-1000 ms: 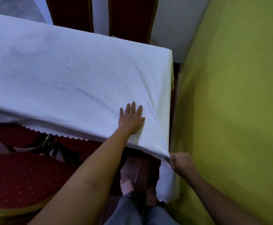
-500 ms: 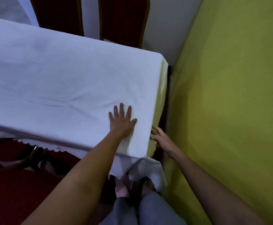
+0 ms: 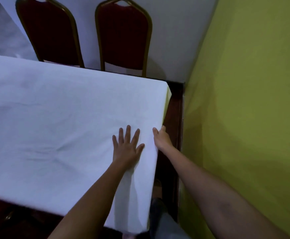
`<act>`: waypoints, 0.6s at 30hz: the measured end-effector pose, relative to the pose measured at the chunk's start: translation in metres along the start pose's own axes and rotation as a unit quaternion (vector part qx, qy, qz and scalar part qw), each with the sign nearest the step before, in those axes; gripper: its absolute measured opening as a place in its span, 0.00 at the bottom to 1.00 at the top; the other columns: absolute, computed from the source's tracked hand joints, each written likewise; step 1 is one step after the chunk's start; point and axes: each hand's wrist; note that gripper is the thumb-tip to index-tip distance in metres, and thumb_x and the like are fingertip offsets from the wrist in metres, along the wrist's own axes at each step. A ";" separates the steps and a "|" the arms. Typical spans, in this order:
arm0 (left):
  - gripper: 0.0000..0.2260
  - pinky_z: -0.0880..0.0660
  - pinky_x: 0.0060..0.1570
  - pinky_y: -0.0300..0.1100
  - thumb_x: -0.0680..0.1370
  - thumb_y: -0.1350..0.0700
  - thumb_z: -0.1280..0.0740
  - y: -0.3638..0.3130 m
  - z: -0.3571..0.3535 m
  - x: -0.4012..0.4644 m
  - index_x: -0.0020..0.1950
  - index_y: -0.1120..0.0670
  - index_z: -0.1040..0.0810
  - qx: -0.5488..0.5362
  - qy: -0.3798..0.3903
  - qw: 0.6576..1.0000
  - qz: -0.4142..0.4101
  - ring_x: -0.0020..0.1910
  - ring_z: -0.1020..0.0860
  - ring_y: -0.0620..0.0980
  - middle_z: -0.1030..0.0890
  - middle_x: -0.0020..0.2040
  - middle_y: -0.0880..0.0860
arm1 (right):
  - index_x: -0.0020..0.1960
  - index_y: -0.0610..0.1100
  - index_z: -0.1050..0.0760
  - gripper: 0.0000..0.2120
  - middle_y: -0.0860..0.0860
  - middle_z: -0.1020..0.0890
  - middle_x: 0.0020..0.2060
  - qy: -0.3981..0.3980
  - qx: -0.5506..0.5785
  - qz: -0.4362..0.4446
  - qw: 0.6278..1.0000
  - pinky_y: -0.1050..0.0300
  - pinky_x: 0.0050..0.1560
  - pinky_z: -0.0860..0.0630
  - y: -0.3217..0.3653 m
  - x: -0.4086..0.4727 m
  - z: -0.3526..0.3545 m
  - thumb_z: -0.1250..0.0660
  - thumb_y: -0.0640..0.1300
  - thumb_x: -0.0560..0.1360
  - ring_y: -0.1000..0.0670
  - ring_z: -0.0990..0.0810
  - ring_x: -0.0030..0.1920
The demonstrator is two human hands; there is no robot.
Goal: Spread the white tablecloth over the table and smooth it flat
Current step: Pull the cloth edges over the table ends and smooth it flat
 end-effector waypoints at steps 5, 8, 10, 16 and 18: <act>0.33 0.62 0.75 0.60 0.73 0.32 0.66 -0.017 0.018 0.083 0.78 0.41 0.61 0.016 -0.020 1.000 -0.003 0.78 0.65 0.57 0.64 0.79 0.52 | 0.73 0.39 0.44 0.25 0.37 0.25 0.64 -0.022 0.040 0.011 0.999 0.49 0.58 0.29 0.033 0.089 0.025 0.50 0.53 0.82 0.37 0.24 0.61; 0.34 0.64 0.74 0.59 0.73 0.31 0.70 -0.029 0.025 0.127 0.77 0.41 0.62 0.022 -0.041 0.999 -0.003 0.78 0.65 0.57 0.65 0.79 0.52 | 0.74 0.40 0.45 0.24 0.37 0.24 0.61 -0.020 0.046 0.010 0.999 0.48 0.56 0.28 0.056 0.136 0.044 0.51 0.53 0.83 0.37 0.23 0.58; 0.31 0.64 0.74 0.59 0.76 0.33 0.66 -0.036 0.030 0.150 0.77 0.41 0.62 0.024 -0.047 0.999 0.002 0.78 0.66 0.57 0.65 0.79 0.52 | 0.74 0.40 0.43 0.24 0.39 0.24 0.58 -0.041 0.090 0.016 0.995 0.48 0.58 0.29 0.067 0.161 0.053 0.51 0.52 0.83 0.37 0.24 0.60; 0.31 0.63 0.74 0.59 0.77 0.36 0.60 -0.055 0.043 0.209 0.78 0.43 0.59 0.023 -0.043 0.999 -0.002 0.78 0.63 0.59 0.62 0.80 0.54 | 0.70 0.48 0.32 0.25 0.45 0.27 0.65 -0.149 -0.008 0.116 0.982 0.46 0.66 0.34 0.050 0.214 0.075 0.41 0.35 0.75 0.42 0.31 0.66; 0.31 0.62 0.74 0.59 0.77 0.37 0.60 -0.062 0.045 0.221 0.79 0.44 0.58 0.017 -0.042 0.999 0.000 0.78 0.62 0.59 0.61 0.80 0.54 | 0.67 0.50 0.29 0.23 0.45 0.22 0.59 -0.083 -0.102 0.153 0.979 0.45 0.63 0.32 0.041 0.227 0.079 0.43 0.35 0.74 0.40 0.28 0.63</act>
Point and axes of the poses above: each hand's wrist, its own x-axis towards the middle knuckle, its own z-axis out of the back of the hand, y = z × x
